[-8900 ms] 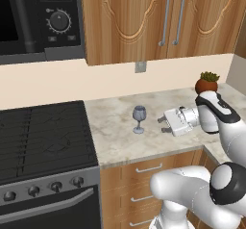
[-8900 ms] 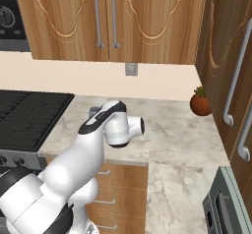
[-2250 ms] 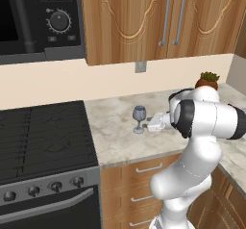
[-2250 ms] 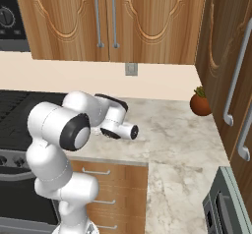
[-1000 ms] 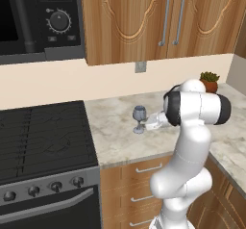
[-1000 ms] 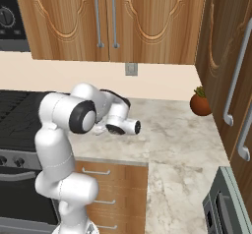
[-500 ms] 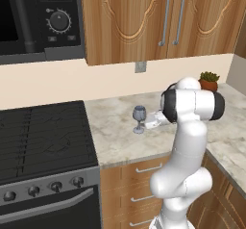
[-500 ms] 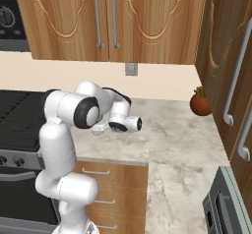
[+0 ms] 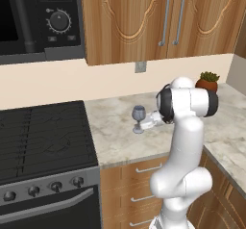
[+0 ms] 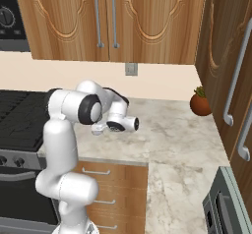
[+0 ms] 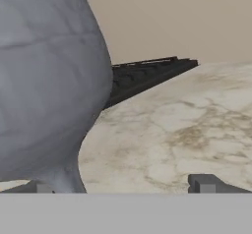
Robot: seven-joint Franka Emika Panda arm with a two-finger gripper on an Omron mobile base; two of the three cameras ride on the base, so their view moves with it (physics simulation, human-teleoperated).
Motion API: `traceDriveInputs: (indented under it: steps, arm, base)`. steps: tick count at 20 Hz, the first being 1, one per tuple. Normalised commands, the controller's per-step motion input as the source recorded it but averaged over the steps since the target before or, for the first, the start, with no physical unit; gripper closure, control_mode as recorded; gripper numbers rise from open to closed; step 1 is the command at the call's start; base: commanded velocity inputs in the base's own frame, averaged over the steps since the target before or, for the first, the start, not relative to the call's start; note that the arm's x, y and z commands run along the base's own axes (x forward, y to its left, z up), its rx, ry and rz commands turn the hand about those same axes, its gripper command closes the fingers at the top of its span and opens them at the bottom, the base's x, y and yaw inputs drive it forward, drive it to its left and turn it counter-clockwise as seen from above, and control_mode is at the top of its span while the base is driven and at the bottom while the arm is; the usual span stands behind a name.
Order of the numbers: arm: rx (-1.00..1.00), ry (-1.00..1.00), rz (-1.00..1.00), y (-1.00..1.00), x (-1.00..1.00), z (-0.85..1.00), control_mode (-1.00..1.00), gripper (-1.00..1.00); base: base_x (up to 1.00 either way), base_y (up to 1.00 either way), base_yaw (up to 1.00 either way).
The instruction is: Retrieve the wine glasses from the counter and place one next to each plate.
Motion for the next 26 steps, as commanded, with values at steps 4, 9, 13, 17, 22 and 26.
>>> traceDriveInputs:
  steps: [4,9,13,17,22,26]
  arm:
    - [-0.01,0.0,0.01,0.1,0.06,-0.19,-1.0,-1.0]
    - [0.0,0.0,0.01,0.01,0.02,-0.07,-1.0,1.0]
    - [0.0,0.0,0.0,0.05,0.0,0.03,-1.0,1.0]
    - [0.0,0.0,0.0,0.24,0.01,0.43,-1.0,1.0]
    - [-0.04,0.0,-0.02,0.32,0.01,0.81,-1.0,1.0]
    - [-0.17,-0.11,-0.03,0.14,-0.07,0.69,-1.0,1.0]
  base:
    - [0.0,0.0,0.0]
    - [0.0,0.0,0.0]
    - [0.0,0.0,0.0]
    - [0.0,0.0,0.0]
    - [0.0,0.0,0.0]
    - [0.0,0.0,0.0]
